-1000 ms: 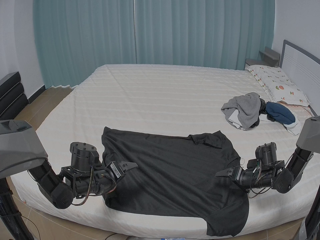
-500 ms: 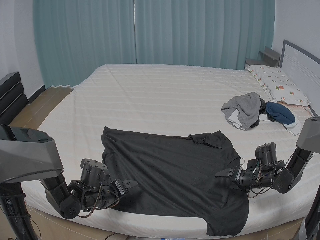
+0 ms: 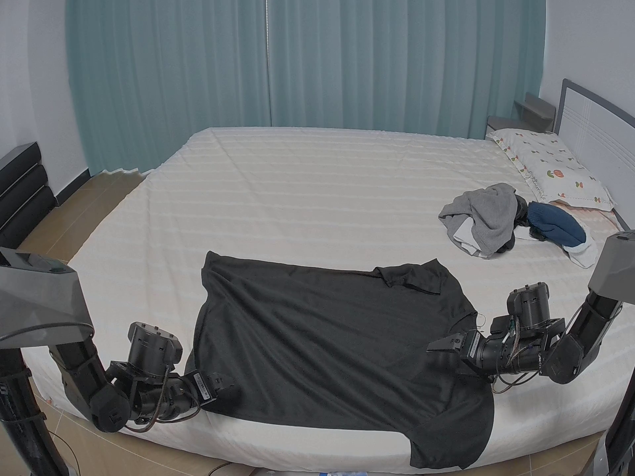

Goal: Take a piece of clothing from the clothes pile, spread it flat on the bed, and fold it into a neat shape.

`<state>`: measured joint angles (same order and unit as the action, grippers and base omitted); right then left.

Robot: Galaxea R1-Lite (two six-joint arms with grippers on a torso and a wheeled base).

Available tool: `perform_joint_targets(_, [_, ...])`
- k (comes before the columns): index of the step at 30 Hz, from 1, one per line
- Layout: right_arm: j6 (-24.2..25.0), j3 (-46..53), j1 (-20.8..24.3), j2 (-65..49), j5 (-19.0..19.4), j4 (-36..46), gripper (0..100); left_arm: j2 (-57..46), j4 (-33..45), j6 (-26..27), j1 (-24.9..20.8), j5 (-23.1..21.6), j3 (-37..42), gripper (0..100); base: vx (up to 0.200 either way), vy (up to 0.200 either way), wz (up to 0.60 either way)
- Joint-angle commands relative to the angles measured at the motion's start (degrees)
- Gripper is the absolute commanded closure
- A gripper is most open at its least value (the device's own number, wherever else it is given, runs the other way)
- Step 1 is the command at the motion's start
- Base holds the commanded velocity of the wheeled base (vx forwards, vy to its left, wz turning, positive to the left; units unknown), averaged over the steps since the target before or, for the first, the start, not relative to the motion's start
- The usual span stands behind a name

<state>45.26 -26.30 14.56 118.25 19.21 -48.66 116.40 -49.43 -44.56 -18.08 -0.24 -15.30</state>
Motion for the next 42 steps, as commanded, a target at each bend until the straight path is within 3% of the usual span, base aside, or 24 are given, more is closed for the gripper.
perform_joint_targets(1, [0.0,0.0,0.0,-0.1,0.0,0.0,0,-3.4,0.2,0.2,2.6,-0.1,2.5,0,0.0,0.0,0.0])
perform_joint_targets(7, [0.0,0.0,0.0,-0.2,-0.1,0.0,0,-4.6,-0.4,0.0,5.2,-0.9,6.1,0,0.0,0.0,0.0])
perform_joint_targets(12, [0.1,0.1,0.0,-0.7,-0.1,0.1,0,-2.5,-3.9,-0.5,6.4,-4.7,5.5,0,0.0,0.0,0.0])
perform_joint_targets(18, [0.1,0.2,0.0,-0.8,-0.1,0.1,0,3.8,-10.5,-0.4,6.1,-4.1,4.1,0,0.0,0.0,0.0])
perform_joint_targets(27, [-0.4,0.3,-0.8,-4.3,-2.0,0.9,0,8.6,-13.3,0.0,7.5,-3.8,2.1,0,0.0,0.0,0.0])
perform_joint_targets(28, [-0.4,0.5,-1.0,-5.0,-2.1,1.1,0,8.6,-13.4,0.0,7.6,-3.8,2.4,100,0.0,0.0,0.0])
perform_joint_targets(36, [-2.5,2.6,-1.7,-6.4,-2.4,2.7,0,7.9,-15.1,-0.4,8.0,-3.7,8.8,100,0.0,0.0,0.0])
perform_joint_targets(40, [-3.4,5.1,-1.7,-7.7,-4.7,3.9,0,7.1,-17.9,-0.3,8.1,-3.6,11.8,100,0.0,0.0,0.0])
perform_joint_targets(42, [-6.4,8.1,-2.6,-7.9,-6.9,3.7,0,6.1,-20.4,-0.2,8.3,-3.5,15.1,100,0.0,0.0,0.0])
